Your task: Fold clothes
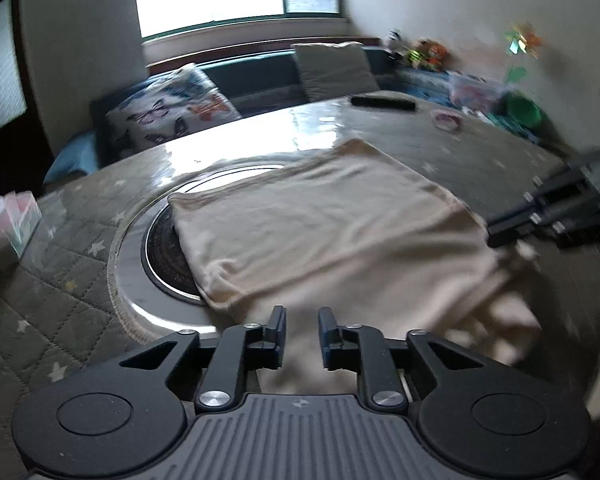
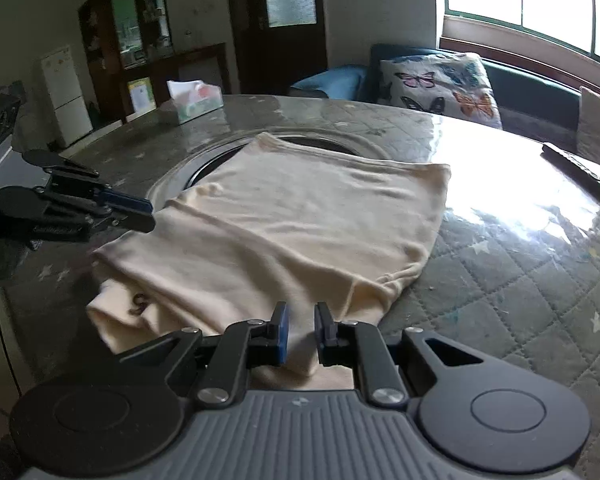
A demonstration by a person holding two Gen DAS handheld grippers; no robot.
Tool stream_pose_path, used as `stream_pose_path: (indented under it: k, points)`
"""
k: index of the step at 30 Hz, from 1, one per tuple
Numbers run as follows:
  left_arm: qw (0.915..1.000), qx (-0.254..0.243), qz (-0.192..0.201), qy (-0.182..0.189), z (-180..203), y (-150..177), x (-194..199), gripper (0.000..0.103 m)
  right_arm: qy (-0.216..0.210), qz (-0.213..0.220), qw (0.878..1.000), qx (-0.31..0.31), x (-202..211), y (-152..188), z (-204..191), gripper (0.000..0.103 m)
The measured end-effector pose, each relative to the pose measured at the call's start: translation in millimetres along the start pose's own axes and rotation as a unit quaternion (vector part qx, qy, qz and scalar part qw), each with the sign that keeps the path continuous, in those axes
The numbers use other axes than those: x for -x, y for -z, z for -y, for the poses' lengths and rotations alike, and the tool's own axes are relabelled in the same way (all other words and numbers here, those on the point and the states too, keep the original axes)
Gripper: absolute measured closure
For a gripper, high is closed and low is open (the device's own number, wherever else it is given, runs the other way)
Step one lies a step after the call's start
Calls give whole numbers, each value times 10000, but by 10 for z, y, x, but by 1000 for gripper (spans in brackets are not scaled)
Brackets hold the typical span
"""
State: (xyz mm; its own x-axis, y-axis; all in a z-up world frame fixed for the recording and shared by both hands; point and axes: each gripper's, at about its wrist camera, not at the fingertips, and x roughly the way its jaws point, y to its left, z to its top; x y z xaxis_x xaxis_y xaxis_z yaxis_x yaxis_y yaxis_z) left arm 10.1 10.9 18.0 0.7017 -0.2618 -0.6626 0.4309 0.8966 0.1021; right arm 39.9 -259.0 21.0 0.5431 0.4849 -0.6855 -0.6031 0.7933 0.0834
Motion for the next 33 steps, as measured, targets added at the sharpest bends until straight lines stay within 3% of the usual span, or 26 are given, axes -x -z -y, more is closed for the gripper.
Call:
stream_pose_path:
  k: [7, 21, 27, 33]
  points:
    - [9961, -873, -41, -114, 259, 288, 322, 60, 41, -85, 9992, 388, 63, 61, -142, 86]
    - [9858, -1672, 100, -82, 596, 416, 182, 60, -320, -20, 9936, 1081, -233, -55, -596, 85]
    - [9824, -1857, 198, 84, 709, 392, 71, 60, -472, -101, 9925, 1125, -204, 7, -643, 82]
    - [9781, -2052, 307, 142, 776, 398, 40, 60, -452, 165, 9963, 713, -241, -138, -540, 82]
